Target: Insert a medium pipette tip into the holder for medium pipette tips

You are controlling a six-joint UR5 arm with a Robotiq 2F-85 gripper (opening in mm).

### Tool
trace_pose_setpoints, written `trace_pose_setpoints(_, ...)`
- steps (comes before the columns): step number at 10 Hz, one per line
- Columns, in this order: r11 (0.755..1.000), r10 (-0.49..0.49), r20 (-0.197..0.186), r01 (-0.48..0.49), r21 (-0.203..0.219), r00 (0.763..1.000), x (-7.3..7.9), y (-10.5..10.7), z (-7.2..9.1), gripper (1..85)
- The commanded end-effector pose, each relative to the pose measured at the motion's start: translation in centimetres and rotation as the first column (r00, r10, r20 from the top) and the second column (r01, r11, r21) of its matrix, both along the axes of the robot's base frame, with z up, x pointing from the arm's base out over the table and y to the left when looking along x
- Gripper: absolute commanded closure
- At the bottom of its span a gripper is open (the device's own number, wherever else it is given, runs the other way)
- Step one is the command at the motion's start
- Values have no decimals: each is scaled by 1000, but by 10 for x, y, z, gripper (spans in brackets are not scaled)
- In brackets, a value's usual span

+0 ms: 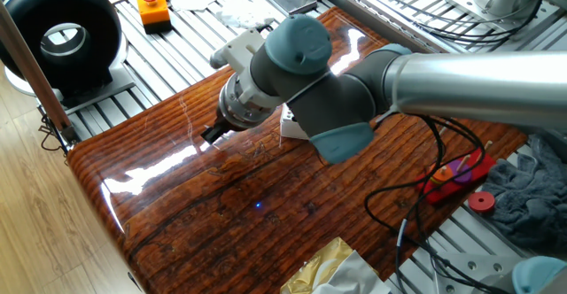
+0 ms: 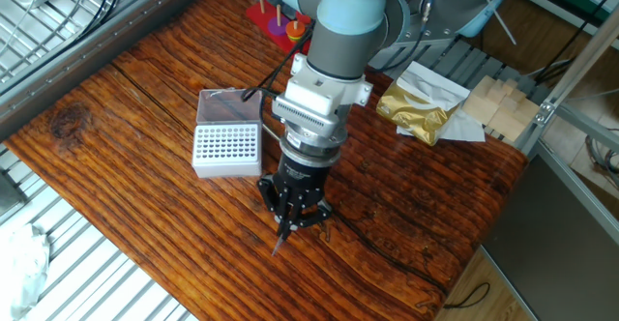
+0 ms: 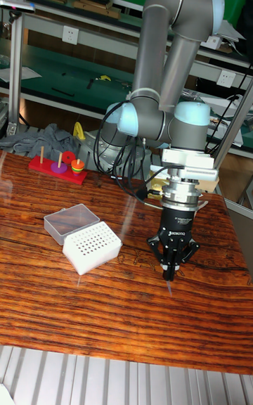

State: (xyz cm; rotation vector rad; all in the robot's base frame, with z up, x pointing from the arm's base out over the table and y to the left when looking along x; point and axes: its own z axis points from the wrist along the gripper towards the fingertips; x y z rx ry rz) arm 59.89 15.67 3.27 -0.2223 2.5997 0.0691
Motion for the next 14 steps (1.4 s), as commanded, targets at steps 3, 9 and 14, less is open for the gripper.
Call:
trace_pose_setpoints(3, 999, -37, 17, 38, 0, 999, -3, -1, 4, 847)
trace_pose_setpoints(9, 997, -72, 30, 72, -11, 997, -4, 14, -4, 847)
trace_pose_setpoints(14, 1000, -8, -18, 8, 0, 1000, 3, -19, -1, 847)
